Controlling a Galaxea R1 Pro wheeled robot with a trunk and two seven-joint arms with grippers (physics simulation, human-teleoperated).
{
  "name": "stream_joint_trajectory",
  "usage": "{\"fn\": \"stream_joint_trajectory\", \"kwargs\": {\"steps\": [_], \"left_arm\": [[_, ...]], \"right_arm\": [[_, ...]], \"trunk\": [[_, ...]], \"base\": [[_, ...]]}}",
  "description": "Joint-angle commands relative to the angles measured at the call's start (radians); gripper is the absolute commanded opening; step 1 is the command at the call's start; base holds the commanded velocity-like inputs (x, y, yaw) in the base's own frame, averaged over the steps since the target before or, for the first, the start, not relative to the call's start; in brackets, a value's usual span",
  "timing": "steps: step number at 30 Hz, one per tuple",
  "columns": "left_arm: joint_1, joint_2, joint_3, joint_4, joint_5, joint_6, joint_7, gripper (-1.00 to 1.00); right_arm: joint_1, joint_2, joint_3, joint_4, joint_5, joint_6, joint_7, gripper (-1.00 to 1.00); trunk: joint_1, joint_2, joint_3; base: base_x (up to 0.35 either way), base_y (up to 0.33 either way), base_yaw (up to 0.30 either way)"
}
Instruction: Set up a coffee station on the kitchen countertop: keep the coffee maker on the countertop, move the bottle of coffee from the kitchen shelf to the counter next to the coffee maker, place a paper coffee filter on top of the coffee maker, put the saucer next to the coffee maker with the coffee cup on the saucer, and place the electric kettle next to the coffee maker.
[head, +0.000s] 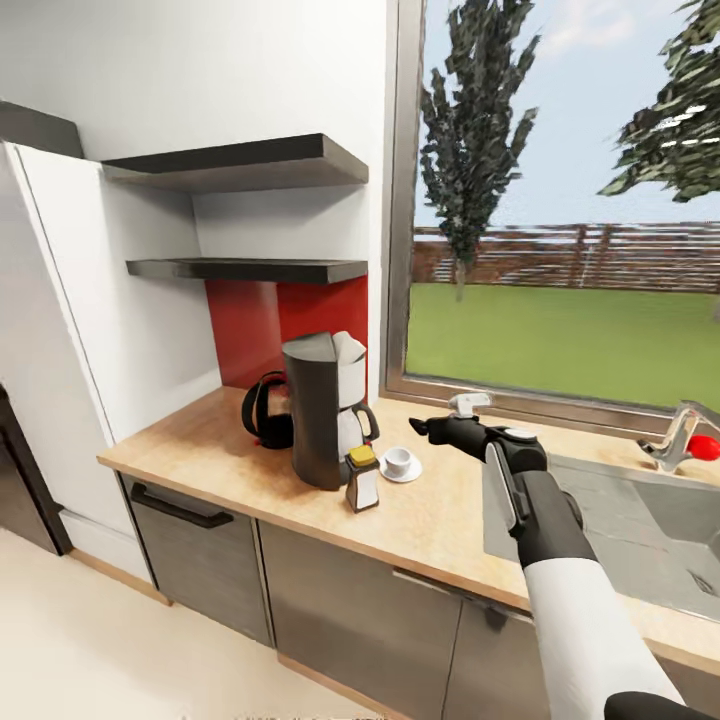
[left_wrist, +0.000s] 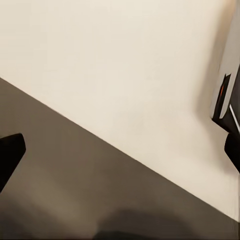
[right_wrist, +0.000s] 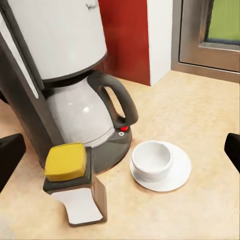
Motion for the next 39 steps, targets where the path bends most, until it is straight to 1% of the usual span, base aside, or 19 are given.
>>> {"fn": "stream_joint_trajectory", "kwargs": {"steps": [1, 4, 6, 11, 14, 21, 27, 39], "left_arm": [[0.001, 0.0, 0.006, -0.004, -0.002, 0.006, 0.0, 1.0], [0.001, -0.001, 0.006, -0.004, -0.002, 0.006, 0.0, 1.0], [0.001, -0.001, 0.006, -0.004, -0.002, 0.006, 0.0, 1.0], [0.002, -0.001, 0.006, -0.004, -0.002, 0.006, 0.0, 1.0], [0.002, -0.001, 0.006, -0.003, -0.002, 0.006, -0.001, 1.0], [0.003, 0.0, 0.006, -0.003, -0.002, 0.006, -0.001, 1.0], [0.003, 0.001, 0.006, -0.003, -0.002, 0.006, -0.001, 1.0], [0.003, 0.0, 0.008, -0.003, -0.002, 0.006, -0.001, 1.0]], "right_arm": [[0.0, 0.002, -0.003, 0.0, 0.01, 0.003, 0.012, 1.0], [0.0, 0.003, -0.002, 0.009, 0.01, 0.004, 0.052, 1.0], [0.0, 0.003, -0.002, 0.015, 0.01, 0.003, 0.109, 1.0], [0.0, 0.003, -0.001, 0.026, 0.01, 0.004, 0.153, 1.0], [0.0, 0.004, 0.002, 0.042, 0.01, 0.004, 0.197, 1.0], [0.0, 0.004, 0.003, 0.045, 0.01, 0.004, 0.21, 1.0], [0.0, 0.004, 0.003, 0.045, 0.01, 0.004, 0.211, 1.0], [0.0, 0.004, 0.003, 0.064, 0.01, 0.004, 0.212, 1.0]], "trunk": [[0.0, -0.001, 0.0], [0.0, -0.001, 0.0], [0.0, -0.001, 0.0], [0.0, -0.001, 0.0], [0.0, -0.001, 0.0], [0.0, -0.001, 0.0], [0.0, -0.001, 0.0], [0.0, -0.001, 0.0]], "base": [[-0.051, 0.0, 0.278], [-0.022, 0.0, 0.278], [-0.005, 0.0, 0.278], [-0.001, 0.0, 0.278], [0.0, 0.0, 0.278], [-0.008, 0.0, 0.278], [-0.175, 0.0, 0.278], [-0.007, 0.0, 0.278]]}}
